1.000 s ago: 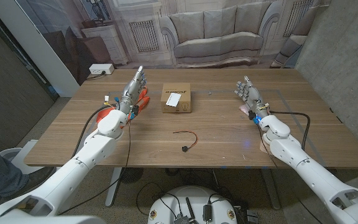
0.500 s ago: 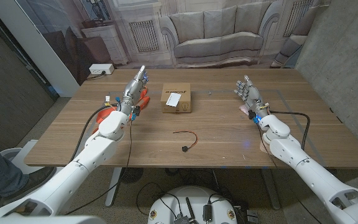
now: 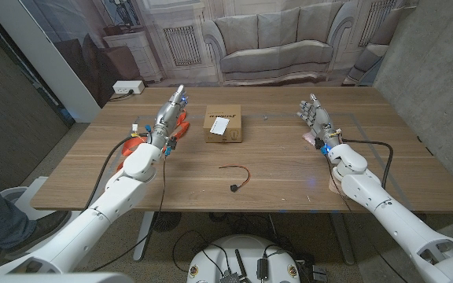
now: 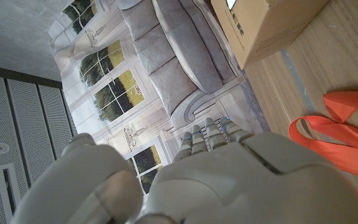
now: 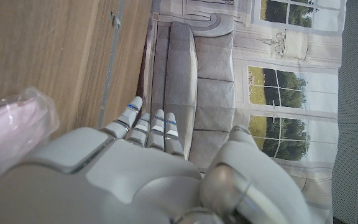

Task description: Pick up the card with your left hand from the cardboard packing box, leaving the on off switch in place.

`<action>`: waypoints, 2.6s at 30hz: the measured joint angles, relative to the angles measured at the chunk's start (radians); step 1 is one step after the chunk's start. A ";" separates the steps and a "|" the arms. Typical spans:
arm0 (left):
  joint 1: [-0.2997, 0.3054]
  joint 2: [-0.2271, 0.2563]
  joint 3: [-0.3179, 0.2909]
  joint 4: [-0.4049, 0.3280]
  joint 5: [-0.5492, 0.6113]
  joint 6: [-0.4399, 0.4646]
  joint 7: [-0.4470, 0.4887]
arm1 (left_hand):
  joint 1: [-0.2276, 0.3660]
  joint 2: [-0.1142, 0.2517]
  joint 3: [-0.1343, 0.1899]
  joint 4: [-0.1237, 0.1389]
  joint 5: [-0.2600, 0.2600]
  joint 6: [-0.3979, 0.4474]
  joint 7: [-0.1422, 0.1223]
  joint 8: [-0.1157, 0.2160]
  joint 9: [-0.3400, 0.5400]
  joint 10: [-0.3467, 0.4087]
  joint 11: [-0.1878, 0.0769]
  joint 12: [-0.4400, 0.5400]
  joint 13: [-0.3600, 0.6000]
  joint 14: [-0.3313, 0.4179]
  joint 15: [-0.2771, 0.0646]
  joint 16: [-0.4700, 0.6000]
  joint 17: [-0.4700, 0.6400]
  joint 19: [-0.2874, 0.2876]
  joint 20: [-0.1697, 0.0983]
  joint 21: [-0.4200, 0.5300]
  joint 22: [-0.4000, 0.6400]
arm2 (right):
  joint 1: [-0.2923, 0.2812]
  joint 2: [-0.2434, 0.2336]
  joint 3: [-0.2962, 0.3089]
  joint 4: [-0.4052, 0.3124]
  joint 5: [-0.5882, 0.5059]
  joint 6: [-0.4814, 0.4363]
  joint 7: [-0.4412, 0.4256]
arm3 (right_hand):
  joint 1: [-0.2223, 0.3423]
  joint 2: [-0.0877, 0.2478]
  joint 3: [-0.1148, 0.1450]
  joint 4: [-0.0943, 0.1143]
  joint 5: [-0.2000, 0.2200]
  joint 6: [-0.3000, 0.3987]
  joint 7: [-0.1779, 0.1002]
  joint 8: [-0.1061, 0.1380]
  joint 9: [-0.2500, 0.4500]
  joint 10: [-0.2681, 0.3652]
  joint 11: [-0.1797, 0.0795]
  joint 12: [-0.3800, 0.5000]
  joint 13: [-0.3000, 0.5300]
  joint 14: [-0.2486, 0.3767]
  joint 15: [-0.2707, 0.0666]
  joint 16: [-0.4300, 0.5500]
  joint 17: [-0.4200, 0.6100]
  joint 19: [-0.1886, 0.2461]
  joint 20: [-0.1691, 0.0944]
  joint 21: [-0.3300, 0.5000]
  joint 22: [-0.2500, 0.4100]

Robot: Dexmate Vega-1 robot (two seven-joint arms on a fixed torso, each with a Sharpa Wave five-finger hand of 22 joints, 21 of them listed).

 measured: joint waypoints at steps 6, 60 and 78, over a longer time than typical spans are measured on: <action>0.024 0.010 -0.010 -0.015 0.009 -0.010 0.008 | 0.003 0.003 -0.003 -0.003 0.000 0.009 -0.002 0.000 0.000 0.010 0.000 0.000 0.000 0.005 -0.005 0.000 0.000 0.000 0.000 0.000 0.000 | 0.000 0.001 -0.001 -0.002 0.000 -0.003 -0.005 | 0.003 0.003 0.001 -0.001 0.000 0.003 0.003 0.000 0.000 0.000 0.000 0.000 0.000 0.000 0.000 0.000 0.000 0.005 0.005 -0.004 0.000; 0.160 0.029 -0.071 -0.088 0.114 -0.074 0.098 | 0.041 0.014 -0.006 -0.014 0.015 0.066 -0.006 0.008 0.000 0.060 -0.014 0.008 0.000 0.051 -0.010 0.000 0.000 0.018 0.000 0.000 0.000 | -0.041 -0.021 0.011 -0.080 -0.008 0.013 -0.027 | 0.004 0.012 0.004 -0.010 0.000 0.014 -0.007 0.000 0.000 0.018 -0.004 0.004 0.000 0.016 -0.002 0.000 0.000 0.025 0.003 -0.026 0.000; 0.195 0.015 -0.080 -0.105 0.201 -0.082 0.170 | 0.059 0.022 -0.013 -0.021 0.019 0.112 -0.018 0.016 0.000 0.109 -0.030 0.011 0.000 0.091 -0.016 0.008 0.000 0.034 -0.002 0.000 0.000 | -0.052 -0.026 0.023 -0.091 0.005 0.023 -0.016 | 0.004 0.012 0.004 -0.010 0.000 0.014 -0.007 0.000 0.000 0.018 -0.004 0.004 0.000 0.016 -0.002 0.000 0.000 0.025 0.003 -0.035 0.000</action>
